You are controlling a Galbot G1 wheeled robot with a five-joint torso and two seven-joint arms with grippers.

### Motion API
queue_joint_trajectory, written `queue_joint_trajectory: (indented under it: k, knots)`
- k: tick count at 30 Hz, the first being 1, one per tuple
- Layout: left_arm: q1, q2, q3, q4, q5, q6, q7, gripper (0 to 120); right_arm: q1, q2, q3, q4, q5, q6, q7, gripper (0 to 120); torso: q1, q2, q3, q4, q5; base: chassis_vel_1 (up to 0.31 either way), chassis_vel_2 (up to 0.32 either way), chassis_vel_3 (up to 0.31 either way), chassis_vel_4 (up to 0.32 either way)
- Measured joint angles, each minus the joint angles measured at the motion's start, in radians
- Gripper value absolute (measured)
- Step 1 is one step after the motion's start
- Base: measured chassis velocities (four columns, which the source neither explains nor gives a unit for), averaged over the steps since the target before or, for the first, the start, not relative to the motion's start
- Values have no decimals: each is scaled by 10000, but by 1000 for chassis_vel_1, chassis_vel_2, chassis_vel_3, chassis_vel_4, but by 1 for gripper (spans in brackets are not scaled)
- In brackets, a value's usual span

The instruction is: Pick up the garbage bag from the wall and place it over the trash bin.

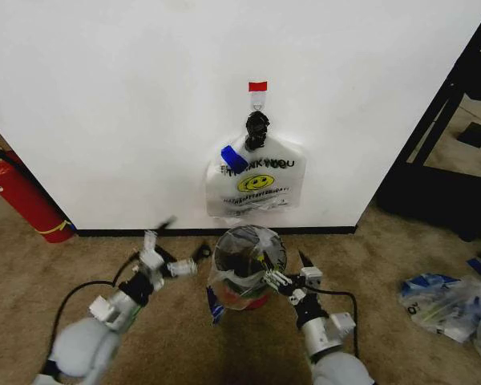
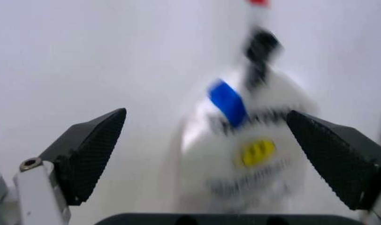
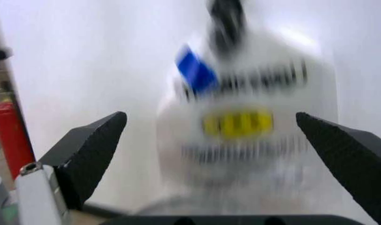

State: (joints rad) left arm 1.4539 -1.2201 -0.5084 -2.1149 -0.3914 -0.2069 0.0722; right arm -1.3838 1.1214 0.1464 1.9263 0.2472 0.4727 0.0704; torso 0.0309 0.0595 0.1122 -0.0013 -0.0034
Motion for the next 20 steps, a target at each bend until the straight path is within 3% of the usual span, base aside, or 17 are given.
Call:
queue_joint_trajectory:
  k: [4,7,12,17,20]
  knots:
    - [64,-504,-151,-200,219,129,-289,100,-109,396,593,-27,-809,174,-442,100,0,0,0,-4,0,0,0,0,0]
    - [145,-726,-297,-244,484,350,-617,100,-225,629,656,169,-971,-416,18,100,0,0,0,-3,-3,0,0,0,0]
    - [200,-923,-483,-276,573,434,-752,100,-276,721,843,10,-1433,-371,112,100,0,0,0,-3,-2,0,0,0,0]
    - [327,-1074,-529,-322,698,416,-769,100,-461,686,814,226,-1515,-716,760,100,0,0,0,-3,-4,0,0,0,0]
    - [356,-1125,-534,-336,939,395,-752,100,-463,783,731,650,-1296,-1290,1800,100,0,0,0,-3,-3,0,0,0,0]
